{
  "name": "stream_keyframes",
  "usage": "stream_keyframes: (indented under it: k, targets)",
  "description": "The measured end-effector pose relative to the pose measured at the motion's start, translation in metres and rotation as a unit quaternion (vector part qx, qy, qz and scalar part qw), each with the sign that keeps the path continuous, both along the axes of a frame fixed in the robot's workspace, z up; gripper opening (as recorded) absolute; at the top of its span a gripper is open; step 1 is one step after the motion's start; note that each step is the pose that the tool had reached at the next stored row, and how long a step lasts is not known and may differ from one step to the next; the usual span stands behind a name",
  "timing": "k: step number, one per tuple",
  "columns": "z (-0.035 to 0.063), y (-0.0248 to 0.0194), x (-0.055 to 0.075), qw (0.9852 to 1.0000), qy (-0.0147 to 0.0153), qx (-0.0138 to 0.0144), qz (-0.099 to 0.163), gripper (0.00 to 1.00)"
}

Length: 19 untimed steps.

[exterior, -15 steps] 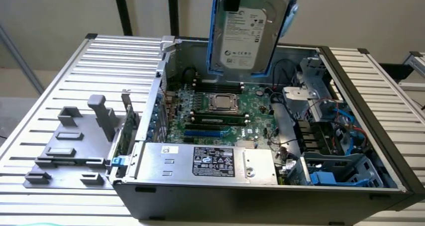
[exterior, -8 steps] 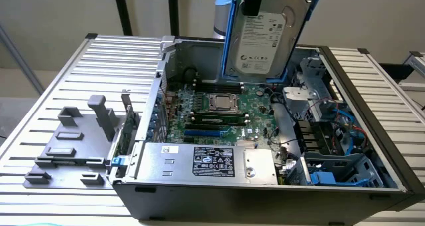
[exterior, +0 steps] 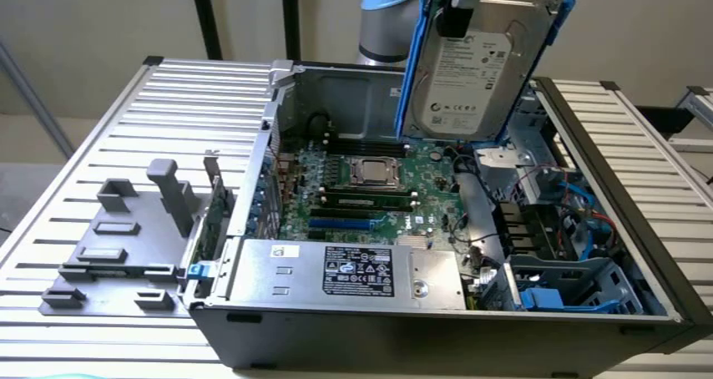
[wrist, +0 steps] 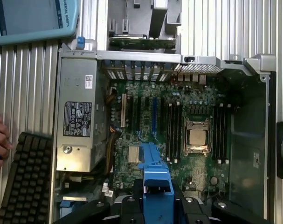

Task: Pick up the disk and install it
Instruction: 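Pick up the disk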

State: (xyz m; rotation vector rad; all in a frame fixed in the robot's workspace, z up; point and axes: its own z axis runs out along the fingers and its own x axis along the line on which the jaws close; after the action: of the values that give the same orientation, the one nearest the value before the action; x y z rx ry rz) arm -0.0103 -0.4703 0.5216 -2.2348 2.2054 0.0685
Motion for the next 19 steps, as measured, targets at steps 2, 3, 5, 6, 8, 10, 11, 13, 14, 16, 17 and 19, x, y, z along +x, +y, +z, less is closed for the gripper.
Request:
stream_keyframes:
  k: [2, 3, 5, 6, 8, 10, 11, 13, 14, 16, 17, 19]
  targets:
    - [0.0, -0.0044, 0.005, 1.0, 0.0002, 0.0002, 0.0, 0.33]
    - [0.0, -0.0067, 0.008, 1.0, 0.0003, 0.0002, 0.0, 0.33]
    - [0.0, -0.0115, 0.012, 1.0, 0.0007, 0.0003, 0.0, 0.33]
    - [0.0, -0.0143, 0.014, 1.0, 0.0011, 0.0003, 0.0, 0.33]
    - [0.0, -0.021, 0.016, 1.0, 0.002, 0.0004, 0.0, 0.33]
    - [0.0, -0.0279, 0.018, 1.0, 0.003, 0.0005, 0.0, 0.33]
    - [0.0, -0.0314, 0.018, 1.0, 0.0035, 0.0005, 0.0, 0.33]
    - [0.0, -0.0383, 0.02, 1.0, 0.0046, 0.0006, 0.0, 0.33]
    - [0.0, -0.0416, 0.021, 1.0, 0.0051, 0.0007, 0.0, 0.33]
    - [0.0, -0.0481, 0.023, 1.0, 0.006, 0.0007, 0.0, 0.33]
    - [0.0, -0.051, 0.025, 1.0, 0.0064, 0.0007, 0.0, 0.33]
    - [0.0, -0.0569, 0.028, 1.0, 0.007, 0.0007, 0.0, 0.33]
